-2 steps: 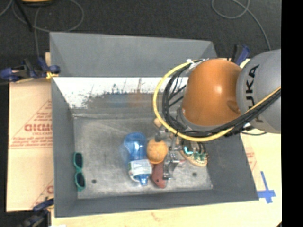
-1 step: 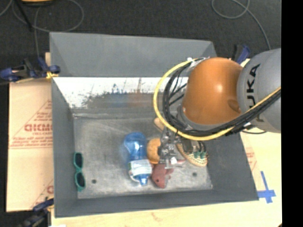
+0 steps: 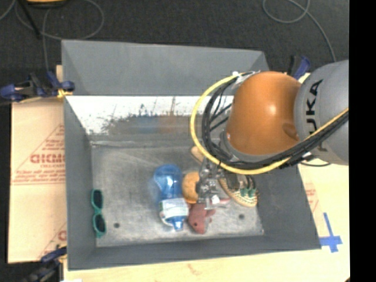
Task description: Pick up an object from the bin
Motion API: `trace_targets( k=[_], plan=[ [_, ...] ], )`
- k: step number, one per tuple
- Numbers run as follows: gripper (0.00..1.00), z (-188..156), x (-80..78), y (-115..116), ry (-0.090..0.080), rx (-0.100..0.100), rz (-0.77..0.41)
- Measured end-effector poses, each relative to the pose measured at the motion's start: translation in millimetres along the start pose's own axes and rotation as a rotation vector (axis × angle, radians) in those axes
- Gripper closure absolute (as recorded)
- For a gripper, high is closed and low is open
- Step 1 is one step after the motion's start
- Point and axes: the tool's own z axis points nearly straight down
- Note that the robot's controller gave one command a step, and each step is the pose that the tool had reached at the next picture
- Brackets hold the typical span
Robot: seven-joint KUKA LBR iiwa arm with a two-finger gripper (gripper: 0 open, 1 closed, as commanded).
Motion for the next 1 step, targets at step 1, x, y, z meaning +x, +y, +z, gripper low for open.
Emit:
trace_targets(
  k=[1],
  plan=[
    [0.00, 91.2, 0.2, -2.9, 0.005, 0.003, -0.106]
  ],
)
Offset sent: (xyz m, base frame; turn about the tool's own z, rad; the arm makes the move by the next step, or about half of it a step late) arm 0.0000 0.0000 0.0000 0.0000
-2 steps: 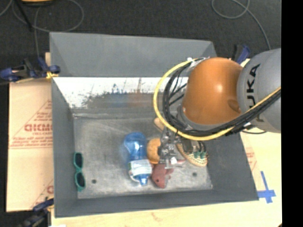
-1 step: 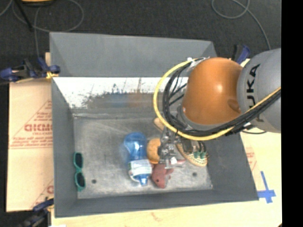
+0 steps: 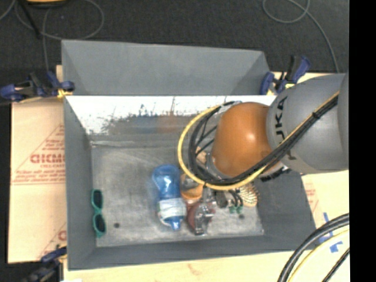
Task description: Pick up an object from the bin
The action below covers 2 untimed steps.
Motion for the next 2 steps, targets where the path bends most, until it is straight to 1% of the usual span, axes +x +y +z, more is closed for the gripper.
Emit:
trace_targets(
  k=[1, 2],
  plan=[
    [0.00, -1, -1.0, 0, -0.003, 0.000, 0.001],
    [1.00, 60, 18.4, 19, -0.011, 0.001, -0.201]
  ],
)
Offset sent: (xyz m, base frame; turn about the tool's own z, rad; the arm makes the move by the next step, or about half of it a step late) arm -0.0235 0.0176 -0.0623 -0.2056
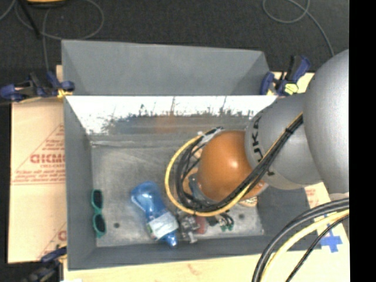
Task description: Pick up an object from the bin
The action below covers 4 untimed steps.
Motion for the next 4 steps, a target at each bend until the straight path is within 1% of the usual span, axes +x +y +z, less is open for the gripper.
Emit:
trace_targets(
  k=[1, 2, 3, 4],
  plan=[
    [1.00, 0, 0.0, 0, 0.000, 0.000, 0.001],
    [1.00, -40, -3.3, -1, 0.012, -0.003, -0.098],
    [1.00, -55, -42.8, 21, 0.006, -0.003, -0.003],
    [1.00, -116, -35.6, 6, 0.013, -0.003, -0.055]
  ],
)
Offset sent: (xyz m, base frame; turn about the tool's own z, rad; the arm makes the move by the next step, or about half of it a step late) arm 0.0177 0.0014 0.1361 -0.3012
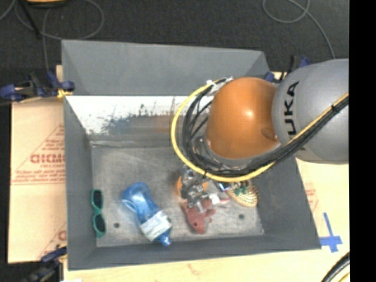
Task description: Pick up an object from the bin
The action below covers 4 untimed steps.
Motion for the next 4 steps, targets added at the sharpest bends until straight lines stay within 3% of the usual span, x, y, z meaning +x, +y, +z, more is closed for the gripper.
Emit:
trace_targets(
  k=[1, 2, 3, 4],
  plan=[
    [1.00, -31, 0.1, -3, -0.012, 0.002, 0.010],
    [1.00, 26, -9.8, 0, -0.012, 0.001, -0.018],
    [0.00, 63, 34.5, -10, -0.005, 0.000, 0.012],
    [0.00, 63, 34.4, -10, -0.005, 0.000, 0.013]
  ],
)
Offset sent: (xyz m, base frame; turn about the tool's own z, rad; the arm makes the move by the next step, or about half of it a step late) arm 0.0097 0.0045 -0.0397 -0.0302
